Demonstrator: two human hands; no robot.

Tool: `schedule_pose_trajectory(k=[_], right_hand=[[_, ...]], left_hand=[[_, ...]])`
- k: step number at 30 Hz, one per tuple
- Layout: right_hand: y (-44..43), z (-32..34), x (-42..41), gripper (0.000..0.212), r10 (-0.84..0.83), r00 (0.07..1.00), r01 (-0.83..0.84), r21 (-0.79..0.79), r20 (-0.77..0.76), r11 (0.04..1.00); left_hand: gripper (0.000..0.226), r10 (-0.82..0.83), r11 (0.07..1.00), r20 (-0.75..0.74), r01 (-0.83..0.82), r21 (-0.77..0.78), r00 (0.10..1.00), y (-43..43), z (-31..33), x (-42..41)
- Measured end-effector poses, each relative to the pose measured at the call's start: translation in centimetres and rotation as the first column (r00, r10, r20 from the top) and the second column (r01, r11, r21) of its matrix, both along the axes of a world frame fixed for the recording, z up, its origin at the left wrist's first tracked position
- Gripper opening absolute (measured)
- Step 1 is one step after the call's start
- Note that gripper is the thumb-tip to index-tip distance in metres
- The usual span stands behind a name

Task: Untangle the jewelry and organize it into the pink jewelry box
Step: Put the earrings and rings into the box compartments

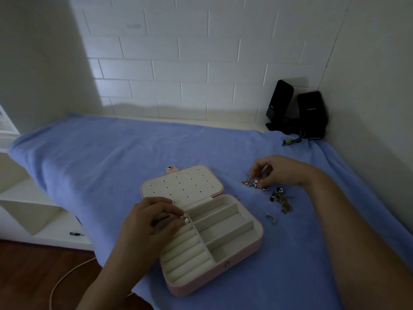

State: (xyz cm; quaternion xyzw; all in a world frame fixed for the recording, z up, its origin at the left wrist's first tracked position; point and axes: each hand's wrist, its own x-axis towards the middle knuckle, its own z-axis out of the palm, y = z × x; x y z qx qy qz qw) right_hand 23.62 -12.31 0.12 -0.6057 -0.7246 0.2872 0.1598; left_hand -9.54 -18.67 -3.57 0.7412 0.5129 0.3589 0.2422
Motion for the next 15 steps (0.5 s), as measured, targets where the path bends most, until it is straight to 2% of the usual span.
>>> schedule_pose_trajectory(k=[4,8,15], right_hand=[[0.07,0.05,-0.19,0.028,0.05,0.998,-0.05,0.001,0.027,0.999],[-0.04,0.02,-0.49,0.019,-0.001,1.0,0.001,0.005,0.027,1.0],[-0.06,0.18,-0.39,0.015,-0.132,0.991,0.134,0.054,-0.031,0.99]], left_hand=[[0.011,0.037,0.998,0.055,-0.034,-0.05,0.998,0.06,0.13,-0.07],[0.023,0.037,0.997,0.068,-0.032,-0.072,0.997,0.11,0.35,-0.05],[0.037,-0.014,0.999,0.125,0.01,0.033,0.992,0.01,0.74,0.68]])
